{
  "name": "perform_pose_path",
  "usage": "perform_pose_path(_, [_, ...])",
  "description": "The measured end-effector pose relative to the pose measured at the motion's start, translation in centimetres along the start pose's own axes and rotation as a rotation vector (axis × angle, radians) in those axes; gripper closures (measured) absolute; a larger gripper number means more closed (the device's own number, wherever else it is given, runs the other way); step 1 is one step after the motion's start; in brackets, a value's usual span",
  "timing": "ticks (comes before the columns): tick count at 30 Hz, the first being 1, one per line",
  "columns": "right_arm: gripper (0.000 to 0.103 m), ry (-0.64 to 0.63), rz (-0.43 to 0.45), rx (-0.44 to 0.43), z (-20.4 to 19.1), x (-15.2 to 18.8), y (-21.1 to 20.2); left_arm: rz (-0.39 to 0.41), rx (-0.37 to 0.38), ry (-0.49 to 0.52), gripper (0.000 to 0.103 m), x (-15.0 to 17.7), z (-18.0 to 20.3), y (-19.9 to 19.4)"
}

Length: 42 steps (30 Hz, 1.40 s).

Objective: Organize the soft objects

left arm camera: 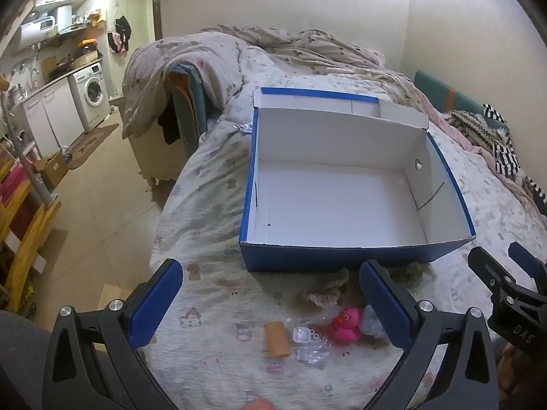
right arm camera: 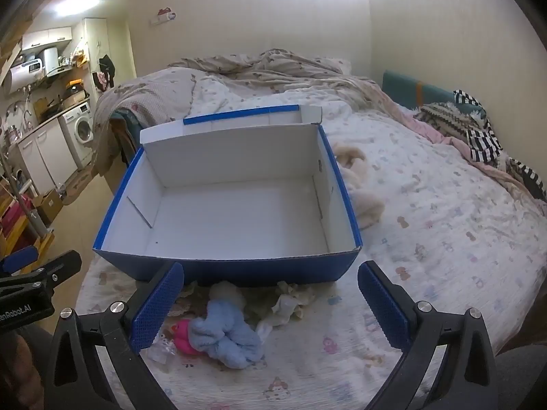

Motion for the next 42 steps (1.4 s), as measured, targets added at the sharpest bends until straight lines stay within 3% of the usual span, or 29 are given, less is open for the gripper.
perform_pose_path(42, [0.0, -0.008, 0.005, 0.003, -0.27, -0.1, -0.19, 0.008, 0.003, 0.002, 0.0, -0.46, 0.42, -0.32])
Point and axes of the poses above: each gripper's, at about its wrist camera, not at the fingertips, and y roughly the way its jaws point, z to its right, x to its underside, the point moved 3 cm from there along y, roughly the way its jaws point, and after that the axes turned 4 degrees about z, right-handed, at the moved point
